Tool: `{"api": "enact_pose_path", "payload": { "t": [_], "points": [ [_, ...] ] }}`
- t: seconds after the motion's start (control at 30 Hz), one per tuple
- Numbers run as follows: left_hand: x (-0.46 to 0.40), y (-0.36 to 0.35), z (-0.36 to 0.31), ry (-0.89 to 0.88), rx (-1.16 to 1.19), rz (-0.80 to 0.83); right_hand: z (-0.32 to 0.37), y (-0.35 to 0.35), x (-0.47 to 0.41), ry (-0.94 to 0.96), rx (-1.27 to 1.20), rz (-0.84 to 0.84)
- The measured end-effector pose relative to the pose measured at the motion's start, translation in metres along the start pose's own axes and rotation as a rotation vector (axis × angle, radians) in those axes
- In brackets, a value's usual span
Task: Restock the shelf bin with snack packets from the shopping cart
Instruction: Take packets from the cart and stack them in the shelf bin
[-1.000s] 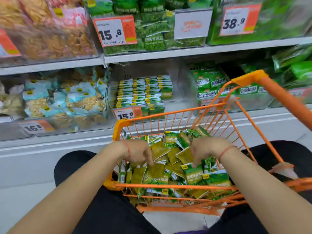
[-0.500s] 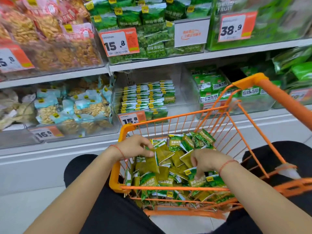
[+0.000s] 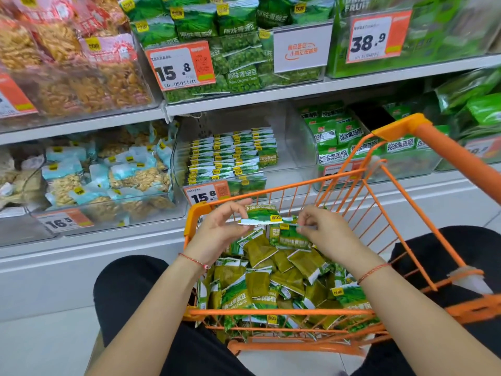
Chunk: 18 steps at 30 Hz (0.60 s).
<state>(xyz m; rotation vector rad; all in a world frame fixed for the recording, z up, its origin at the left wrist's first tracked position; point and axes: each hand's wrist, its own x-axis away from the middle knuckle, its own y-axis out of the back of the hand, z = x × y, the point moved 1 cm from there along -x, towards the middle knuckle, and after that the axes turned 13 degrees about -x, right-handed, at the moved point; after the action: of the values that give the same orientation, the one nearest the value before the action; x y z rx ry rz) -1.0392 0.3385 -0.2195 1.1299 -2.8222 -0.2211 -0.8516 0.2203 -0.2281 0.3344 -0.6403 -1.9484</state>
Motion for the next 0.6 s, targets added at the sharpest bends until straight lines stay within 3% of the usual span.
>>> {"api": "enact_pose_path", "payload": {
  "t": [0.17,0.3,0.4,0.5,0.6],
  "points": [
    [0.001,0.002,0.0,-0.02,-0.068,-0.084,0.001,0.001,-0.002,-0.022,-0.108,-0.121],
    [0.0,0.001,0.002,0.021,0.07,-0.125,0.003,0.002,-0.003,-0.092,-0.396,-0.156],
    [-0.004,-0.002,0.001,0.02,0.018,-0.25,0.006,0.003,-0.003,-0.174,-0.548,-0.169],
    [-0.005,-0.012,-0.004,-0.021,-0.188,-0.389,0.01,0.002,-0.003,-0.253,-0.656,-0.142],
    [-0.001,-0.03,-0.013,-0.264,-0.74,-0.598,0.013,-0.001,-0.003,-0.346,-0.806,-0.052]
  ]
}}
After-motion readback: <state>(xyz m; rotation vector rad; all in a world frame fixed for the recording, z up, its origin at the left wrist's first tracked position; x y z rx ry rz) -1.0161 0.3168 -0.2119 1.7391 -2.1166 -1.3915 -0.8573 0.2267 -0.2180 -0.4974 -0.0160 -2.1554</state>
